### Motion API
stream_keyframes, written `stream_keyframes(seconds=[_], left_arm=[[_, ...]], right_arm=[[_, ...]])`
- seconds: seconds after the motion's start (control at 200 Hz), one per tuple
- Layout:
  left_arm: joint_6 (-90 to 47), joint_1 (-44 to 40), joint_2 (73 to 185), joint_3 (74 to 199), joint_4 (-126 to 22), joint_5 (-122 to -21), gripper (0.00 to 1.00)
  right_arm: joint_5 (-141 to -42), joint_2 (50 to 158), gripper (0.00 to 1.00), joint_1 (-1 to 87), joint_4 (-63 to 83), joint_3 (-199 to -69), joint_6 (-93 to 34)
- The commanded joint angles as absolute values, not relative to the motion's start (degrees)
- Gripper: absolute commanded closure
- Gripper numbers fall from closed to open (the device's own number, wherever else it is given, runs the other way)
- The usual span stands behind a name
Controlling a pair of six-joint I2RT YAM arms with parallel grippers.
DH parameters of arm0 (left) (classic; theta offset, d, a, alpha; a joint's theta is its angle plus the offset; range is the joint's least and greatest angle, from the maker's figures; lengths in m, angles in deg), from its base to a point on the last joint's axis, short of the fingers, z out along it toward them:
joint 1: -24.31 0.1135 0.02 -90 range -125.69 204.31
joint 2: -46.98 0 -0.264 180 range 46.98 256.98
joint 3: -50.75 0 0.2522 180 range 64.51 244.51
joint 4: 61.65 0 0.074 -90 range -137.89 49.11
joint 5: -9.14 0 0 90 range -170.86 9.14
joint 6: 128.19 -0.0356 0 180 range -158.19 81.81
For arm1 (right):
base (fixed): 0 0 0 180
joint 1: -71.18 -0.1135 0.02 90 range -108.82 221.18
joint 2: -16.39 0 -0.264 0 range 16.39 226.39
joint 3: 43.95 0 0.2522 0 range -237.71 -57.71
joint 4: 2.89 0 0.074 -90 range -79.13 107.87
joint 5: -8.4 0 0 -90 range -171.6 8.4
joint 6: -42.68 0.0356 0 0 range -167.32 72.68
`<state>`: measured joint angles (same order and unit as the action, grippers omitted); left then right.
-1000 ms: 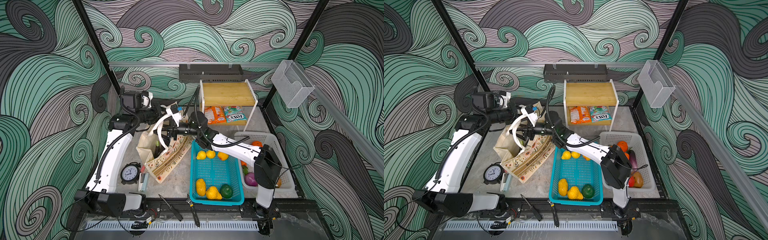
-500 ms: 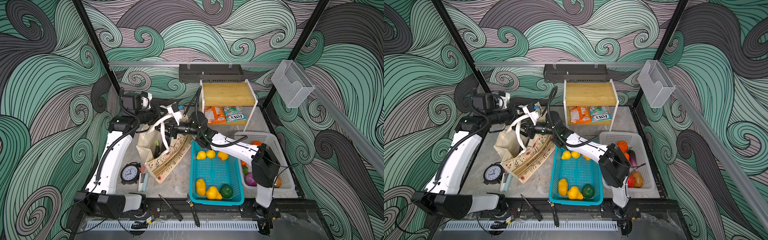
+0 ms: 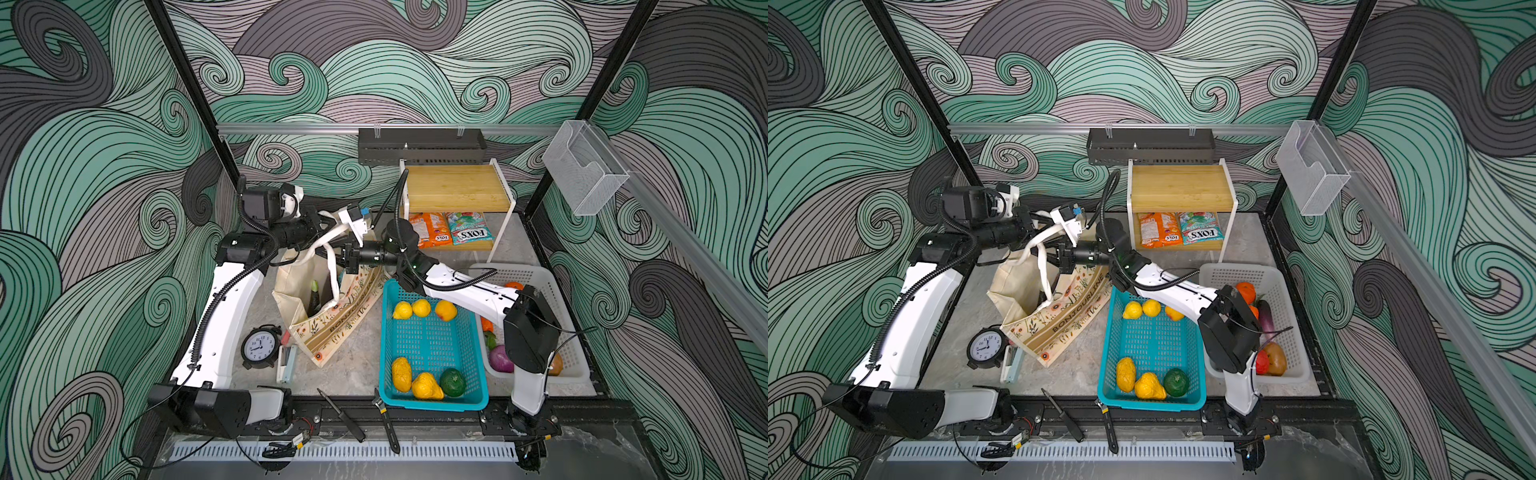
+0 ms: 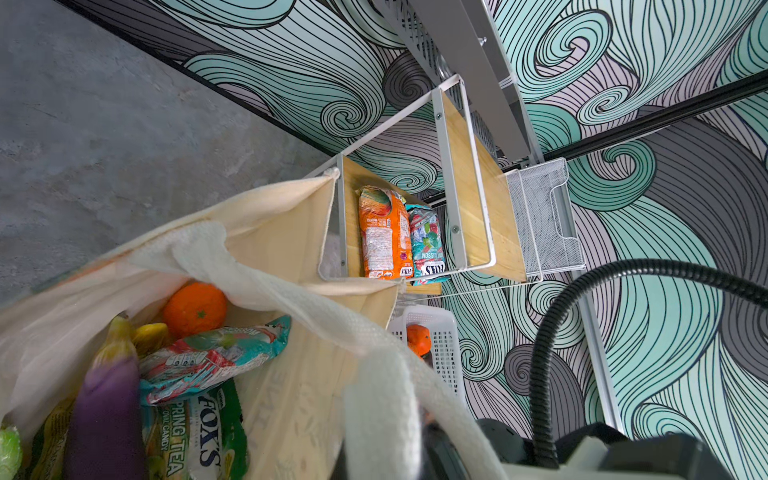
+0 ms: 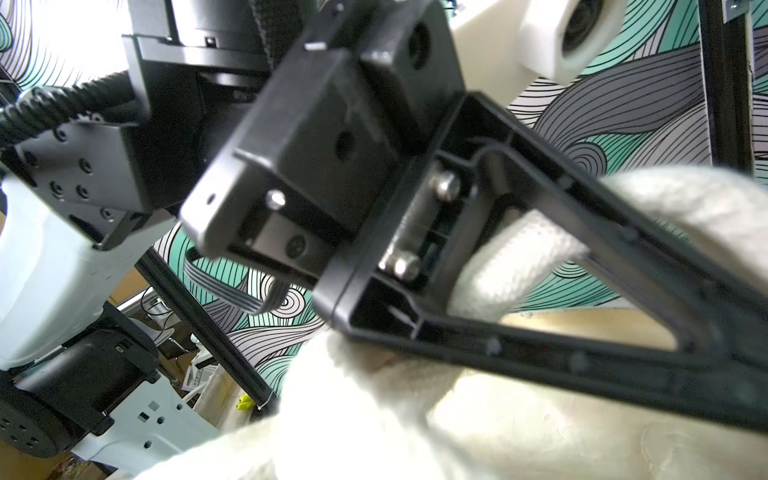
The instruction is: Place the food into the grocery bag and tie it
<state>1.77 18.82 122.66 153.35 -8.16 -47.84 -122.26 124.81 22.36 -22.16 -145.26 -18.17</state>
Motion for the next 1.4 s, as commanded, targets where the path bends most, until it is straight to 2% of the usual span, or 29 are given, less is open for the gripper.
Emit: stream_keyframes(seconds=[0.0,0.16,0.34,0.53,0.756,0.826,0.896,1.011,1.076,1.131,1.151,1.206,1.301,1.396], left_arm=[[-0.75,20.36,124.60,159.65,-3.18,-46.92,1.00],[-1.94,21.54,127.21,165.57,-0.19,-49.74,1.00],[-1.69,22.96,127.40,165.31,-1.64,-50.94,1.00],[-1.40,25.44,127.52,166.26,-1.44,-49.32,1.00],[1.92,25.19,123.71,151.49,-9.21,-47.74,1.00],[3.72,25.12,123.19,146.99,-12.78,-47.05,1.00],[6.16,24.98,123.58,144.73,-16.28,-44.56,1.00],[5.99,24.76,125.24,149.00,-14.49,-43.21,1.00],[5.76,24.75,125.68,152.04,-13.53,-42.87,1.00],[5.98,24.75,126.07,154.21,-13.11,-42.10,1.00],[6.27,24.76,126.24,154.72,-13.12,-41.50,1.00],[7.37,24.78,126.22,155.21,-14.14,-40.56,1.00],[9.30,24.67,126.38,154.71,-16.31,-39.39,1.00],[10.20,24.32,127.38,154.69,-17.05,-37.47,1.00]], right_arm=[[-118.43,119.80,1.00,24.51,-15.70,-142.83,-22.74],[-111.98,111.85,1.00,25.72,0.42,-139.11,-32.18],[-103.99,105.19,1.00,27.14,9.99,-135.23,-35.26],[-96.43,102.65,1.00,29.56,19.79,-135.96,-37.02],[-86.31,103.46,1.00,29.43,27.41,-137.91,-38.09],[-89.09,103.95,1.00,29.36,26.06,-137.68,-38.82],[-98.16,102.69,1.00,29.55,16.53,-133.65,-40.80],[-105.38,105.91,0.81,31.93,17.71,-139.03,-43.85],[-107.49,107.86,0.63,32.43,18.52,-142.15,-44.62],[-110.20,108.99,0.41,32.68,16.93,-142.99,-45.56],[-111.99,109.60,0.37,32.75,16.51,-143.32,-46.02],[-116.83,112.16,0.35,33.02,16.97,-145.84,-46.69],[-124.44,116.76,0.36,32.86,19.57,-150.45,-47.32],[-129.22,117.60,0.37,32.05,15.28,-149.65,-46.90]])
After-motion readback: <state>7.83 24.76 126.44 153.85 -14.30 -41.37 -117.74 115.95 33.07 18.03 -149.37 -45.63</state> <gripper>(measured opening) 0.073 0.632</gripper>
